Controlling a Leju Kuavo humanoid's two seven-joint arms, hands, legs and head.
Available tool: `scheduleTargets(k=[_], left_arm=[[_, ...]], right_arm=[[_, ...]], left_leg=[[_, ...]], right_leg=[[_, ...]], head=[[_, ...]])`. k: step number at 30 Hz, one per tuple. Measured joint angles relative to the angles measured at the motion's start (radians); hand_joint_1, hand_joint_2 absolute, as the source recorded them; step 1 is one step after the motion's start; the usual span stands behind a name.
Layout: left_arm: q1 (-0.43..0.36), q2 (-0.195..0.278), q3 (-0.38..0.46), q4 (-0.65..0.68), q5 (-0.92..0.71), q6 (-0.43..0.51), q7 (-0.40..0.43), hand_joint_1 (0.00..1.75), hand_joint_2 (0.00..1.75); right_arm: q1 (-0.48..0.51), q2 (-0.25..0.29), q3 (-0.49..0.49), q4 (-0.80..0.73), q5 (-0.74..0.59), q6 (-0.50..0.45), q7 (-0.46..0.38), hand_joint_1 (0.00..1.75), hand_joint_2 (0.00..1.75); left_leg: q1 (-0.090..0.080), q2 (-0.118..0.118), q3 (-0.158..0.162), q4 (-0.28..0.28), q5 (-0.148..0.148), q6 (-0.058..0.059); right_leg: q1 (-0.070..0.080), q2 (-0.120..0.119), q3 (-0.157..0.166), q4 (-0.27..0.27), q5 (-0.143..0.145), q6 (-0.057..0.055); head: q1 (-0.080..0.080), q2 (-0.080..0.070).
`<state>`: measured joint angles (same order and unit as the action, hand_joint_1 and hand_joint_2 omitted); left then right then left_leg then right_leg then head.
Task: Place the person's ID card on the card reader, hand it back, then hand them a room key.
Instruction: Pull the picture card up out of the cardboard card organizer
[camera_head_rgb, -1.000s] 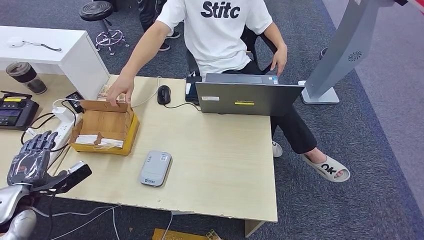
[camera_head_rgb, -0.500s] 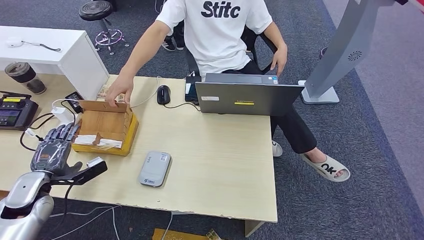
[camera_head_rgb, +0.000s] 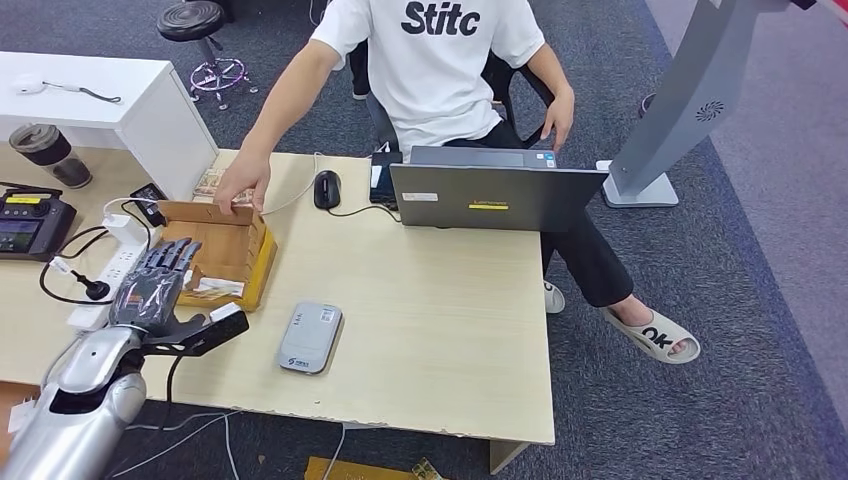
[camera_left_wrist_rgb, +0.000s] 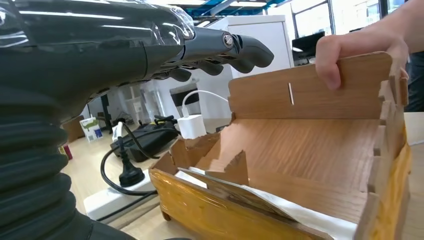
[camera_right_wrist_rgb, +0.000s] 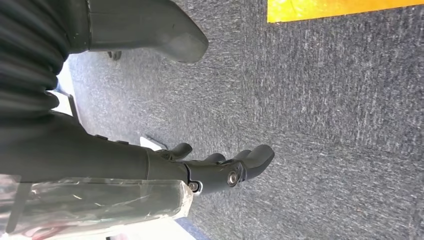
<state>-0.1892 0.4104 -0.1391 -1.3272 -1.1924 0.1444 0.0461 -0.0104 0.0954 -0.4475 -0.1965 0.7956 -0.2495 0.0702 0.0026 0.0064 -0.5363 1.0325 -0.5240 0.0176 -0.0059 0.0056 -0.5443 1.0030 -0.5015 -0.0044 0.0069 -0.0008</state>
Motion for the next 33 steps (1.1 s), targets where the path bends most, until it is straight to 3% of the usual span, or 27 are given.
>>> scheduleTargets(k=[4, 9, 27, 30, 33], left_arm=[[-0.013, -0.013, -0.004, 0.022, 0.017, -0.001, 0.0, 0.01, 1.75], [-0.028, -0.026, -0.007, 0.052, 0.027, -0.002, 0.0, 0.19, 1.75], [-0.041, -0.035, -0.019, 0.084, 0.032, -0.007, 0.0, 0.24, 1.75], [-0.041, -0.036, -0.02, 0.087, 0.033, -0.007, -0.001, 0.33, 1.75], [-0.042, -0.037, -0.02, 0.087, 0.033, -0.009, -0.002, 0.57, 1.75]], right_arm=[[0.0, -0.003, 0.0, 0.0, 0.002, 0.001, -0.005, 0.0, 1.75], [0.0, -0.005, 0.0, 0.0, 0.015, 0.002, -0.008, 0.0, 1.75], [0.0, -0.006, 0.0, 0.0, 0.018, 0.005, -0.007, 0.0, 1.75], [0.0, -0.006, 0.0, 0.0, 0.018, 0.006, -0.007, 0.0, 1.75], [0.0, -0.006, 0.0, 0.0, 0.018, 0.009, -0.007, 0.0, 1.75]], left_leg=[[0.0, 0.0, 0.0, 0.0, 0.0, 0.0], [0.0, 0.0, 0.0, 0.0, 0.0, 0.0], [0.0, 0.0, 0.0, 0.0, 0.0, 0.0], [0.0, 0.0, 0.0, 0.0, 0.0, 0.0], [0.0, 0.0, 0.0, 0.0, 0.0, 0.0]], right_leg=[[0.0, 0.0, 0.0, 0.0, 0.0, 0.0], [0.0, 0.0, 0.0, 0.0, 0.0, 0.0], [0.0, 0.0, 0.0, 0.0, 0.0, 0.0], [0.0, 0.0, 0.0, 0.0, 0.0, 0.0], [0.0, 0.0, 0.0, 0.0, 0.0, 0.0]], head=[[0.0, 0.0], [0.0, 0.0], [0.0, 0.0], [0.0, 0.0], [0.0, 0.0]])
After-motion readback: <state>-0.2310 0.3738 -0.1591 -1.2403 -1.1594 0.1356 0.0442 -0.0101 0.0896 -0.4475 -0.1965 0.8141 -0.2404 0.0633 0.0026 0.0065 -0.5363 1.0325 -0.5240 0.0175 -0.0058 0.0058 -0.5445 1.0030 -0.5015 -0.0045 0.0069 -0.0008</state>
